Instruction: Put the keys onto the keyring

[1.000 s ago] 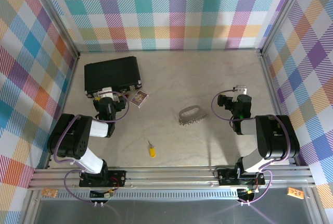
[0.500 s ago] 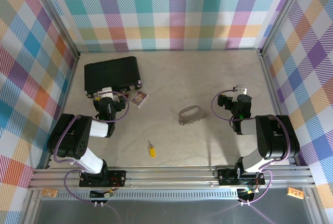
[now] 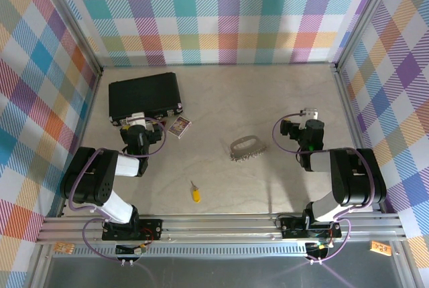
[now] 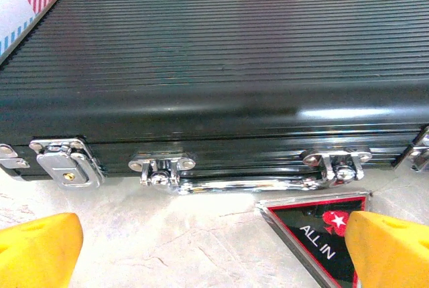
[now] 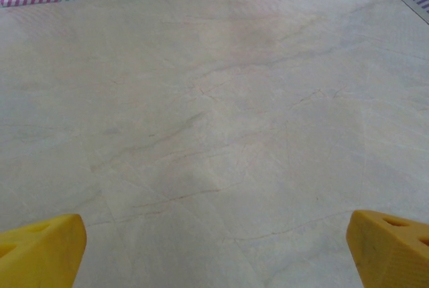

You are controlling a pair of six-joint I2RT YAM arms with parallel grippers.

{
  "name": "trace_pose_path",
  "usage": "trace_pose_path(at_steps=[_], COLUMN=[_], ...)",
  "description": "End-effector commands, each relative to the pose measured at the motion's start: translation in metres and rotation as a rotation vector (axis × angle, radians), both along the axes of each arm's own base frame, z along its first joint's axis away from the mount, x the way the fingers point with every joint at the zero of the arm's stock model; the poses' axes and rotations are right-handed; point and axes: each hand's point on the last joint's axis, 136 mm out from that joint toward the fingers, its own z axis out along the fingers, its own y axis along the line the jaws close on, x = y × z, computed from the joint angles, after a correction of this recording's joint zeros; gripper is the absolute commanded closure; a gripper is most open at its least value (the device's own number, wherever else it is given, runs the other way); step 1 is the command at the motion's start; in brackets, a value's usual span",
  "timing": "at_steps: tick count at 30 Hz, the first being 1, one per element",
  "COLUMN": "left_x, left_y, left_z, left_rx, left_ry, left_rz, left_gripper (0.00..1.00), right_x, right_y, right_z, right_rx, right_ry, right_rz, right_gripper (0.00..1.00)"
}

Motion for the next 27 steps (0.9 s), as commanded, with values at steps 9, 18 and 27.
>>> trace_pose_path(at_steps=[9, 18, 27], left_x=[-0.004, -0.019, -0.037], left_y=[0.001, -0.029, -0.057], left_z=[0.049, 0.087, 0.098], left_rx=[-0.021, -0.112, -0.34], left_ry=[-0.04, -0.033, 0.115], left_rz=[0.004, -0.062, -0.073], left_gripper=[0.0, 0.0, 0.0], right_x=[-0.007, -0.027, -0.05], right_y=[0.008, 0.018, 0.042], right_z=[0.057, 0.089, 0.091], right_rx=[0.011, 0.127, 0.2], right_ry=[-0.032, 0.1, 0.226], right_rz=[0.037, 0.023, 0.071], right_gripper=[0.01, 0.01, 0.01])
